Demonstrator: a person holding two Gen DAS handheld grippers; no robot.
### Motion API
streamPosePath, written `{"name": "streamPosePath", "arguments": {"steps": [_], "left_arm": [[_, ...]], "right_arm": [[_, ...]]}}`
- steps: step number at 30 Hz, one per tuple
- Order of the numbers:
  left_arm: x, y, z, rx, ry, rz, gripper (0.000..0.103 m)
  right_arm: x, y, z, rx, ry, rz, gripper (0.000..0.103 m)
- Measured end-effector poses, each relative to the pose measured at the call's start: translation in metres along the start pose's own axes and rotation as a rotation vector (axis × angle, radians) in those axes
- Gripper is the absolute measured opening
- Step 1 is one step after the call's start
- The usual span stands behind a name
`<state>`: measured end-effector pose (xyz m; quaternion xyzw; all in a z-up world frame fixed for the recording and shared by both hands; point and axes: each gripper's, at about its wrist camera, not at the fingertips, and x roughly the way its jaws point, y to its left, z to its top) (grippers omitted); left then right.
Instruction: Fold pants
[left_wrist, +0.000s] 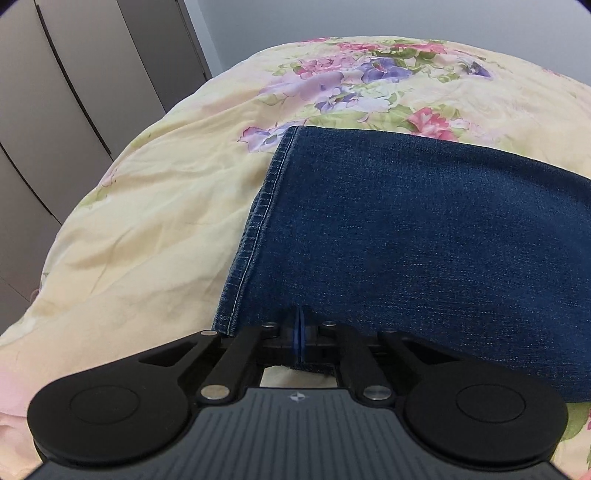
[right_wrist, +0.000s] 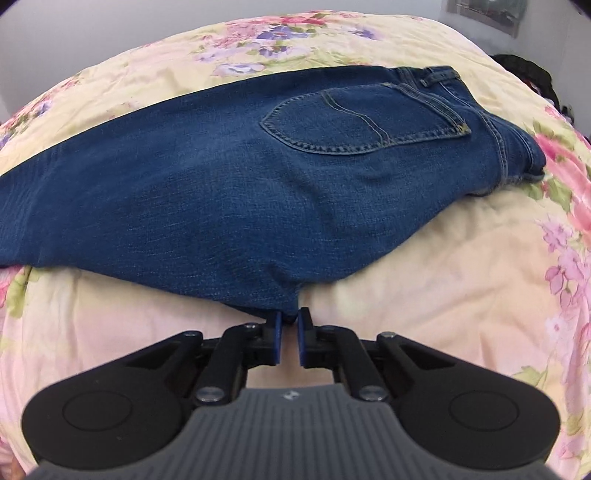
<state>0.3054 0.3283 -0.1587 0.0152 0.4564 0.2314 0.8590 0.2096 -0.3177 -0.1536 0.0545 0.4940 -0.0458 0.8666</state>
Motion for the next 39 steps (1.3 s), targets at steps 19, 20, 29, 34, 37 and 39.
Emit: {"name": "streamPosePath", "arguments": {"steps": [19,20,29,34,37,39], "left_arm": [[-0.028,-0.025,0.008,-0.091,-0.007,-0.076,0.014],[-0.025,-0.024,0.008,-0.095,-0.007,-0.076,0.014],[-0.017,-0.021,0.006,-0.103,0.005,-0.092,0.014],[-0.025,-0.015,0.01,-0.104,0.006,-0.097,0.021],[-0.039,-0.002,0.008,-0.137,0.001,-0.138,0.03],[-0.05,0.008,0.005,-0.146,-0.007,-0.155,0.038]], "right_arm": [[0.052,-0.166,0.191,0.047,-0.21,-0.121,0.007],[0.066,-0.173,0.2,0.058,-0.199,-0.126,0.003],[0.149,-0.19,0.229,0.142,-0.122,-0.16,0.001],[0.15,-0.183,0.235,0.121,-0.108,-0.211,0.001],[0.131,-0.17,0.231,0.067,-0.128,-0.271,0.002],[0.116,-0.161,0.227,0.04,-0.145,-0.314,0.004]]}}
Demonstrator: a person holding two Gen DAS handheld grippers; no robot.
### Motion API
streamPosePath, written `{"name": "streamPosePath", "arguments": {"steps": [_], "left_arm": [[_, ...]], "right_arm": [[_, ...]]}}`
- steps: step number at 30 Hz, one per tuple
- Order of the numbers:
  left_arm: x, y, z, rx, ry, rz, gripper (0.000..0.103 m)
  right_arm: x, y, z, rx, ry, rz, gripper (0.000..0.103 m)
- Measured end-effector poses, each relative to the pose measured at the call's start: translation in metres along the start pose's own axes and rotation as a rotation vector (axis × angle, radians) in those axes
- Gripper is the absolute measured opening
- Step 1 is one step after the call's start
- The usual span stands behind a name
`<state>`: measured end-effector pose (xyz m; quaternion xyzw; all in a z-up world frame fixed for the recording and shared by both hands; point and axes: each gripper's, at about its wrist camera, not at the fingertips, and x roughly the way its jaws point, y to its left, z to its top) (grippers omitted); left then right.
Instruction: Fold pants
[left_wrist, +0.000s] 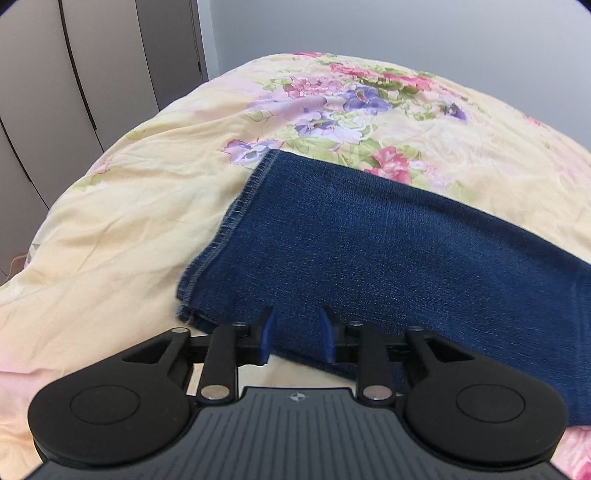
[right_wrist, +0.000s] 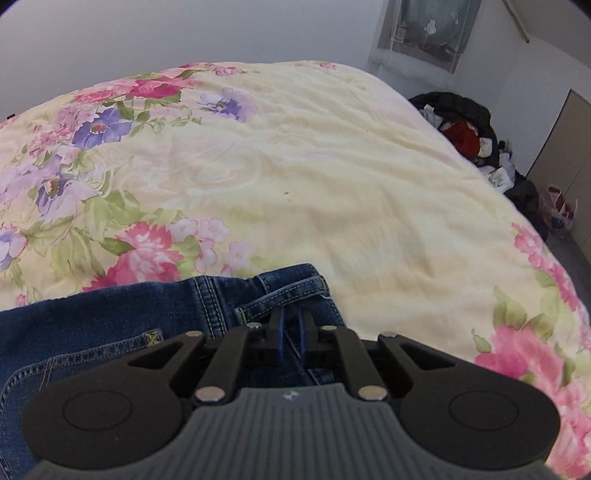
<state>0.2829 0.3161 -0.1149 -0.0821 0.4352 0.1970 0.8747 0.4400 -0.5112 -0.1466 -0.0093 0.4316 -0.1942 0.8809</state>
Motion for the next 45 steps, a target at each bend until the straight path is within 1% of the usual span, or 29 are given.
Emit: {"name": "streamPosePath", "arguments": {"steps": [3,4,6,7,10,11,12,13,15,17,20,24,31,35,37,38,40,42,45], "left_arm": [[-0.016,0.013,-0.002,-0.03,0.006,-0.032,0.041],[-0.021,0.018,-0.003,-0.051,0.008,-0.049,0.041],[-0.031,0.027,-0.006,-0.102,0.018,-0.093,0.046],[-0.035,0.032,-0.008,-0.126,0.02,-0.117,0.047],[-0.045,0.044,-0.015,-0.199,0.024,-0.18,0.051],[-0.047,0.049,-0.018,-0.236,0.026,-0.21,0.055],[-0.048,0.054,-0.02,-0.278,0.027,-0.24,0.056],[-0.049,0.059,-0.023,-0.321,0.026,-0.27,0.057],[-0.046,0.071,-0.031,-0.428,0.019,-0.344,0.063],[-0.041,0.081,-0.039,-0.521,0.017,-0.396,0.065],[-0.032,0.093,-0.049,-0.616,0.003,-0.44,0.065],[-0.013,0.109,-0.061,-0.732,-0.011,-0.489,0.067],[0.022,0.127,-0.076,-0.85,-0.03,-0.533,0.067],[0.042,0.13,-0.073,-0.898,-0.06,-0.557,0.067],[0.053,0.127,-0.068,-0.899,-0.066,-0.534,0.065],[0.058,0.125,-0.065,-0.892,-0.066,-0.514,0.063],[0.068,0.118,-0.061,-0.861,-0.066,-0.466,0.057],[0.076,0.11,-0.057,-0.819,-0.07,-0.425,0.048],[0.083,0.106,-0.052,-0.778,-0.083,-0.398,0.046]], "right_arm": [[-0.029,0.009,-0.005,-0.025,-0.031,-0.004,0.005],[-0.039,0.014,-0.007,-0.033,-0.041,0.009,0.005],[-0.06,0.03,-0.01,-0.064,-0.058,0.054,0.005],[-0.07,0.04,-0.013,-0.084,-0.064,0.079,0.005],[-0.099,0.078,-0.02,-0.152,-0.069,0.167,0.006],[-0.108,0.09,-0.023,-0.177,-0.073,0.197,0.006],[-0.117,0.103,-0.026,-0.201,-0.076,0.224,0.006],[-0.125,0.118,-0.03,-0.229,-0.08,0.256,0.006],[-0.14,0.145,-0.039,-0.277,-0.083,0.309,0.006],[-0.152,0.173,-0.049,-0.324,-0.088,0.356,0.006],[-0.166,0.208,-0.062,-0.382,-0.093,0.404,0.006],[-0.171,0.246,-0.076,-0.416,-0.08,0.453,0.006],[-0.17,0.293,-0.09,-0.472,-0.063,0.52,0.006],[-0.166,0.315,-0.09,-0.481,-0.054,0.555,0.006],[-0.163,0.325,-0.088,-0.479,-0.051,0.57,0.006],[-0.162,0.331,-0.086,-0.479,-0.049,0.582,0.006],[-0.159,0.343,-0.082,-0.465,-0.037,0.605,0.006],[-0.155,0.355,-0.076,-0.443,-0.016,0.628,0.006],[-0.149,0.379,-0.071,-0.427,0.0,0.661,0.006]]}}
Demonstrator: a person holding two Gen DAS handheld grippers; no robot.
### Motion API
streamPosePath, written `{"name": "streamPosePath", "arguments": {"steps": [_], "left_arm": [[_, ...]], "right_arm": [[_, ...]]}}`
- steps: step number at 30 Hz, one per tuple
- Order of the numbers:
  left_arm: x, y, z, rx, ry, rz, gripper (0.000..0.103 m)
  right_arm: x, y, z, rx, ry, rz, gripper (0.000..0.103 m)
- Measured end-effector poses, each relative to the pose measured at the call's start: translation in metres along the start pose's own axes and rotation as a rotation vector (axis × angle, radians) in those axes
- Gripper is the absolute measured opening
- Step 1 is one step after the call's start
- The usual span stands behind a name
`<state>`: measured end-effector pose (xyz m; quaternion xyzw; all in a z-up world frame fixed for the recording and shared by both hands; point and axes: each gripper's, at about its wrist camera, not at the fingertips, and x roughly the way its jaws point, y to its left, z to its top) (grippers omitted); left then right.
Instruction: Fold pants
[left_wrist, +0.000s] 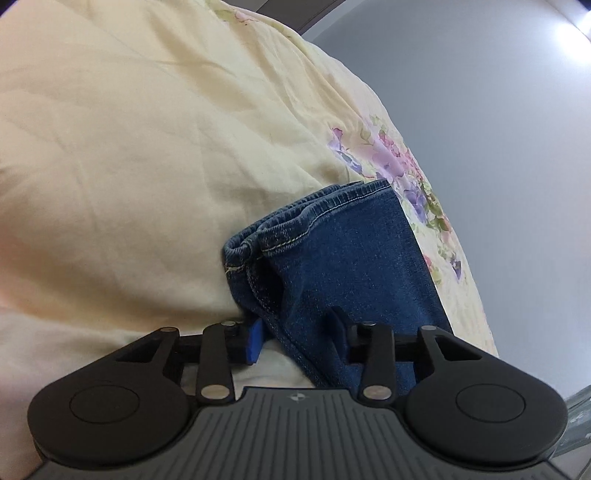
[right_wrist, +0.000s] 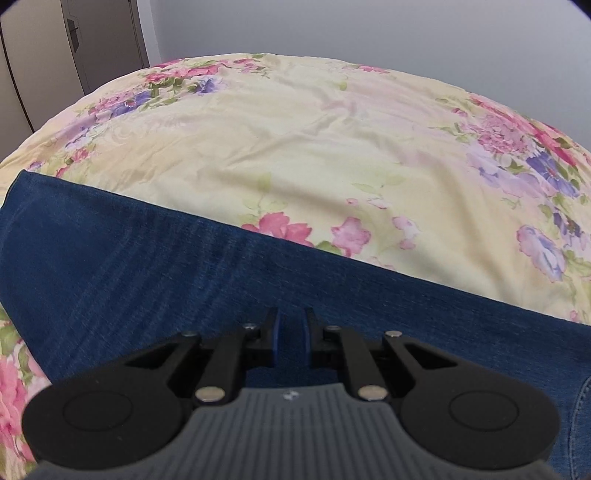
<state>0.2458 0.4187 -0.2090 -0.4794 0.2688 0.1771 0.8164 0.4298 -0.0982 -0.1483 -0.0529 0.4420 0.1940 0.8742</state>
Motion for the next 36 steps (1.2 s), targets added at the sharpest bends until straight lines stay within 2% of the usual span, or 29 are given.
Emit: {"name": "streamPosePath", "arguments": {"steps": [4,6,11,14,17,23,26,30,36], "left_arm": [[0.001,0.005,0.003,-0.002,-0.001,-0.02,0.038],[0.002,0.006,0.003,0.008,-0.009,-0.029,0.032],[0.004,0.005,0.001,-0.006,-0.038,-0.026,0.023],[0.003,0.003,-0.001,-0.009,-0.052,-0.015,0.021],[0.0,0.001,0.0,-0.013,-0.055,-0.012,0.018],[-0.012,-0.016,0.001,0.052,-0.079,0.016,0.011],[-0.025,-0.03,0.001,0.116,-0.096,0.02,0.009],[-0.044,-0.064,-0.003,0.243,-0.126,0.019,0.008],[-0.075,-0.148,-0.04,0.605,-0.193,0.01,0.007]], "right_arm": [[0.029,0.014,0.017,0.019,-0.003,0.007,0.005],[0.045,0.015,0.025,0.043,0.009,-0.012,0.0],[0.065,0.018,0.033,0.057,0.029,-0.059,0.0],[0.06,0.023,0.032,0.046,0.034,-0.075,0.0],[0.045,0.026,0.024,0.049,0.063,-0.054,0.0],[-0.001,0.038,-0.02,0.027,0.127,-0.007,0.0],[-0.017,0.039,-0.046,0.058,0.156,0.031,0.0],[-0.015,0.035,-0.068,0.103,0.161,0.039,0.0],[-0.014,0.038,-0.067,0.109,0.177,0.023,0.0]]}}
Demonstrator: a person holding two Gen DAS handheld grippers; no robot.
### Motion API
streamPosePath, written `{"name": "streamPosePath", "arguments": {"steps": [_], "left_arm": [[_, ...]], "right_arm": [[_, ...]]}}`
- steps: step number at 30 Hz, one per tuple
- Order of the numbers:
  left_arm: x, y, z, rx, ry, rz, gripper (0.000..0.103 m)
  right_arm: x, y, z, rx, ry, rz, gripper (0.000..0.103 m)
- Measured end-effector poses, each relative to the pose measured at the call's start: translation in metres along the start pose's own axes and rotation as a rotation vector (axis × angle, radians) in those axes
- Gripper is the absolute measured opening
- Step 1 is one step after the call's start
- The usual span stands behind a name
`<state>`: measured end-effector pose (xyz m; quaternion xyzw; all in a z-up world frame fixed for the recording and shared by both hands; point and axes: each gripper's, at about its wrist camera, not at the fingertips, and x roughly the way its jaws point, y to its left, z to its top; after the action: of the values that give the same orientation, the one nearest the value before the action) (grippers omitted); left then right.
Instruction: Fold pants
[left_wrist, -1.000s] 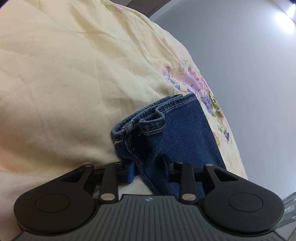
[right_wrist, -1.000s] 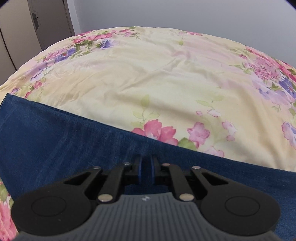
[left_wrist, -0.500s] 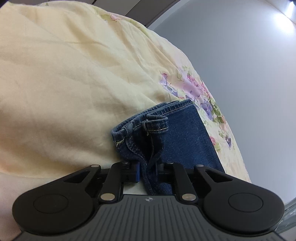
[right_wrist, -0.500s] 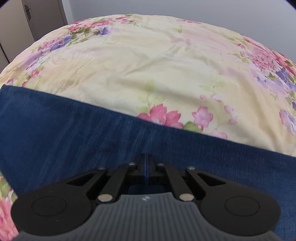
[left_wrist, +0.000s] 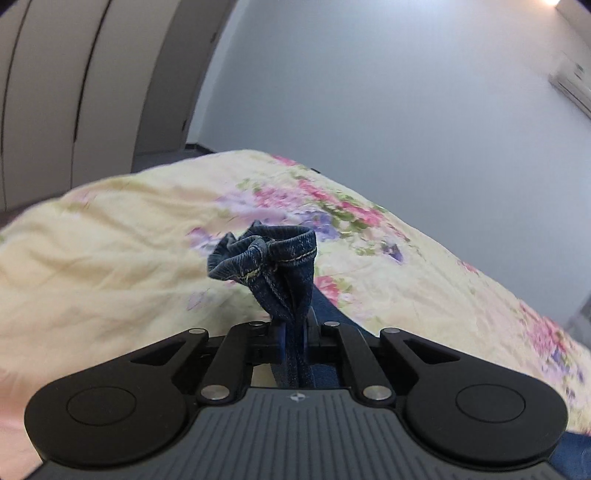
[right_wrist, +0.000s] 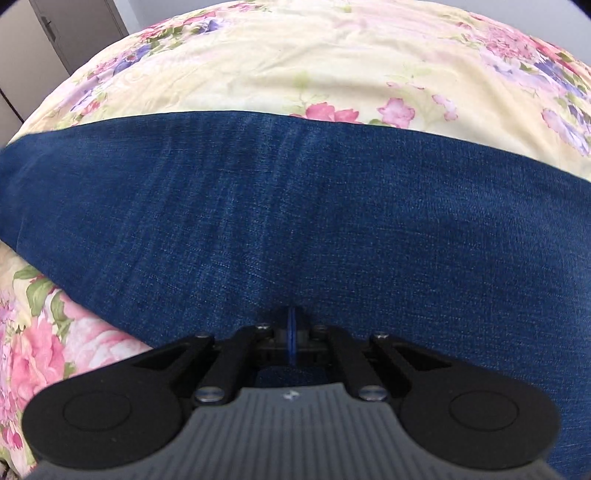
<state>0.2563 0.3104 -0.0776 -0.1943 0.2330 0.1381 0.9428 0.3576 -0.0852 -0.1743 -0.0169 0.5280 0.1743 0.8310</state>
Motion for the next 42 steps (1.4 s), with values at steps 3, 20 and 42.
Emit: {"name": "streamPosePath", "arguments": {"steps": [3,20,42], "left_arm": [[-0.015,-0.057,-0.004,0.23,-0.026,-0.03,0.008],[0.001,-0.218,-0.196,1.138,0.317,-0.181,0.009],[0.009,-0.185,-0.129,0.625,0.593,-0.48,0.055]], "right_arm": [[-0.015,-0.005,-0.001,0.02,-0.024,0.033,0.0],[-0.078,-0.069,-0.061,0.109,-0.048,0.14,0.0],[-0.063,-0.034,-0.045,0.35,-0.087,0.449,0.045]]}}
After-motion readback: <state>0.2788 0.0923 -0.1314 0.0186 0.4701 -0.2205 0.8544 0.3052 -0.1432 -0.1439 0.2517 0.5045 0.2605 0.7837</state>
